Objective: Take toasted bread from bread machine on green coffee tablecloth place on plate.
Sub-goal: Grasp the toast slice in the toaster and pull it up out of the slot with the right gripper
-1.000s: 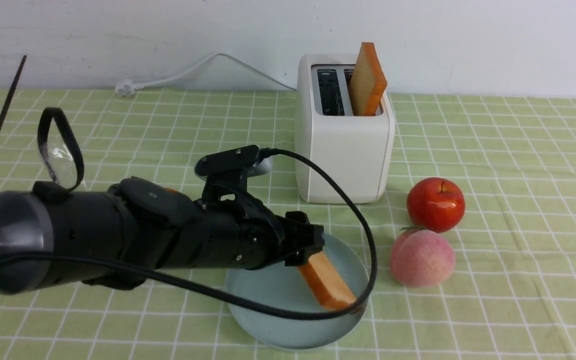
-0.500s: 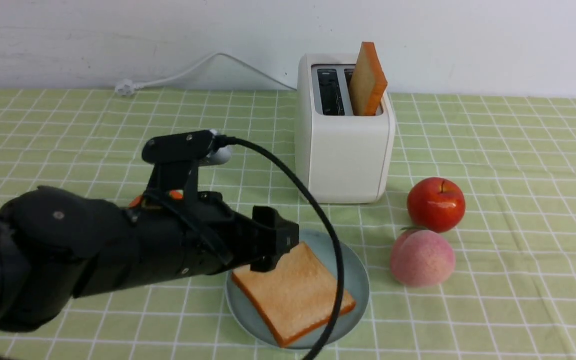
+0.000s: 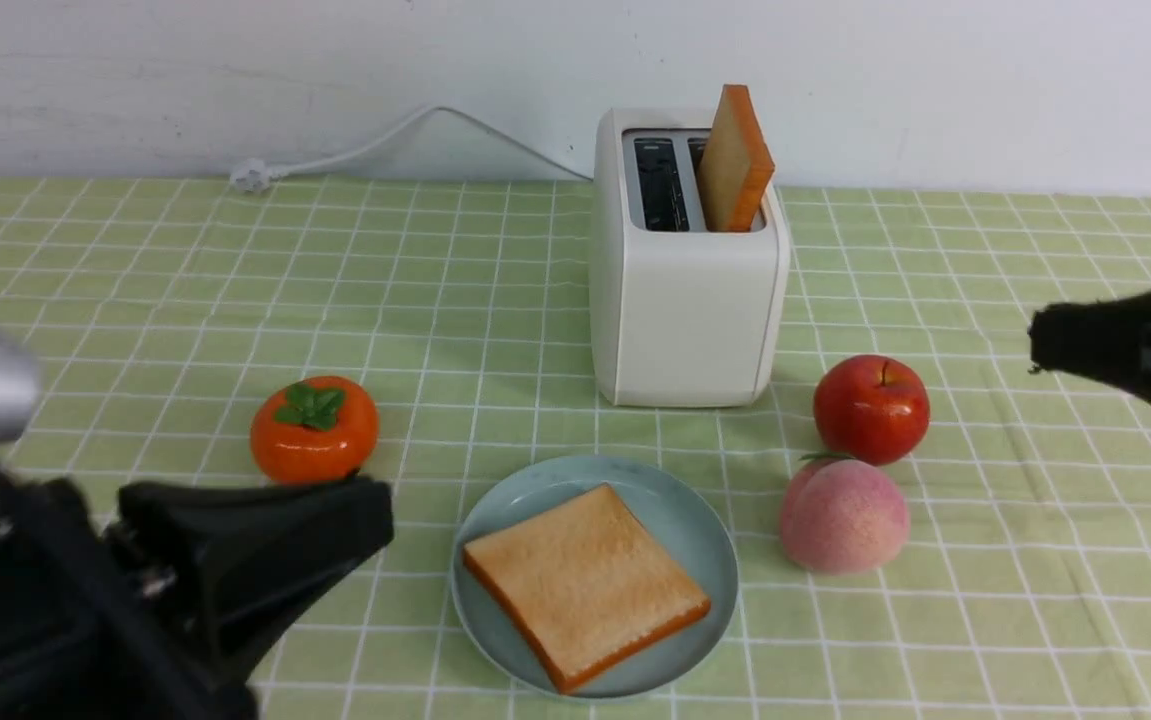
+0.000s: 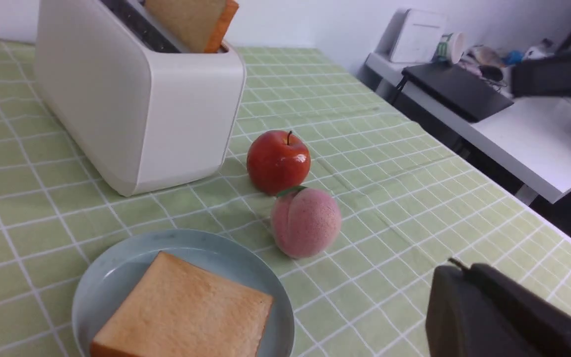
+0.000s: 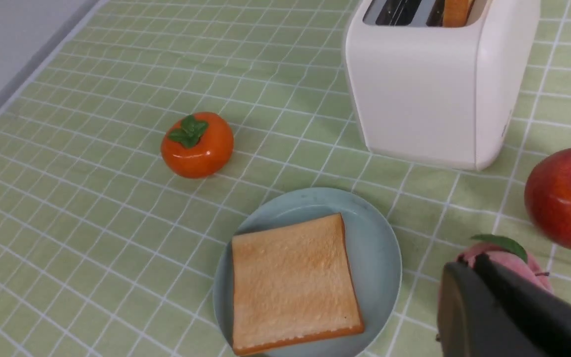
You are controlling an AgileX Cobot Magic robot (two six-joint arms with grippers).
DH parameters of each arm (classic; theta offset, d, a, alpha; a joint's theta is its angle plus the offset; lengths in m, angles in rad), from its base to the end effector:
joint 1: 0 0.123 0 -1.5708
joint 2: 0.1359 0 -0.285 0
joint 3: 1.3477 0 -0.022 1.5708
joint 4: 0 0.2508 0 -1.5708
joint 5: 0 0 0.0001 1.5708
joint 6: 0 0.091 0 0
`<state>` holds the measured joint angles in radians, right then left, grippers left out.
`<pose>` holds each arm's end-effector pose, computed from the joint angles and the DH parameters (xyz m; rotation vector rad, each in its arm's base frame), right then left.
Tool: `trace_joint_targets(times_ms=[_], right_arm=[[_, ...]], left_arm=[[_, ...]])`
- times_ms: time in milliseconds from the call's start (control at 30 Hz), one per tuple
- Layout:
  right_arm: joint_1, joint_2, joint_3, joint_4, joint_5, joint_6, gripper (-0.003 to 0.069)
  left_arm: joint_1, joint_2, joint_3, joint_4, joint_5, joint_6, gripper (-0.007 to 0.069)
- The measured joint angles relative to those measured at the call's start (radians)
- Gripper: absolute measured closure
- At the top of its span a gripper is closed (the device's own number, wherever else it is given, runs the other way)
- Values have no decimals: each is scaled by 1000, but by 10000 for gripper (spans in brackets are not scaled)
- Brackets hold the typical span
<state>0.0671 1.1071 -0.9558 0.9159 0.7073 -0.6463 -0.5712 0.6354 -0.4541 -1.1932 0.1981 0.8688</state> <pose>0.2229 0.0620 0.3583 -0.2554 2.0876 0.6913 0.1050 -0.0874 0.3050 0.3669 1.7684 -0.8039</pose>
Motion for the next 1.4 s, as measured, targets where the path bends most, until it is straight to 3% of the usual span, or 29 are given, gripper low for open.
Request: trace_joint_targets(times_ms=[200, 300, 367, 433, 467, 500, 533, 567, 633, 733, 933, 1167, 1400], right_arm=[[138, 268, -239, -43, -73, -20, 628], [179, 403, -394, -97, -105, -5, 575], [187, 495, -500, -128, -119, 38, 500], [188, 590, -612, -169, -143, 95, 369], [188, 597, -620, -169, -145, 99, 369], [188, 663, -687, -204, -174, 114, 274], [188, 670, -693, -208, -182, 115, 263], [190, 732, -744, -248, -221, 122, 170], [190, 794, -781, -278, -259, 127, 111], [190, 856, -798, -317, -311, 129, 81], [190, 914, -802, -355, -349, 130, 173], [191, 918, -803, -341, -377, 133, 522], [193, 835, -810, -287, -386, 135, 543]], left_arm=[[0, -216, 135, 9, 0, 11, 638], [0, -287, 189, 13, -22, 49, 638], [0, -319, 216, 13, -66, 81, 638], [0, -327, 224, -1, -129, 98, 638], [0, -327, 224, -3, -129, 98, 638], [0, -329, 224, -23, -161, 101, 638], [0, -329, 224, -29, -167, 101, 638], [0, -330, 224, -58, -186, 101, 638], [0, -332, 224, -85, -198, 102, 638], [0, -332, 224, -101, -206, 104, 638], [0, -332, 224, -110, -209, 105, 638], [0, -332, 224, -111, -212, 105, 638], [0, -332, 224, -111, -212, 105, 638]])
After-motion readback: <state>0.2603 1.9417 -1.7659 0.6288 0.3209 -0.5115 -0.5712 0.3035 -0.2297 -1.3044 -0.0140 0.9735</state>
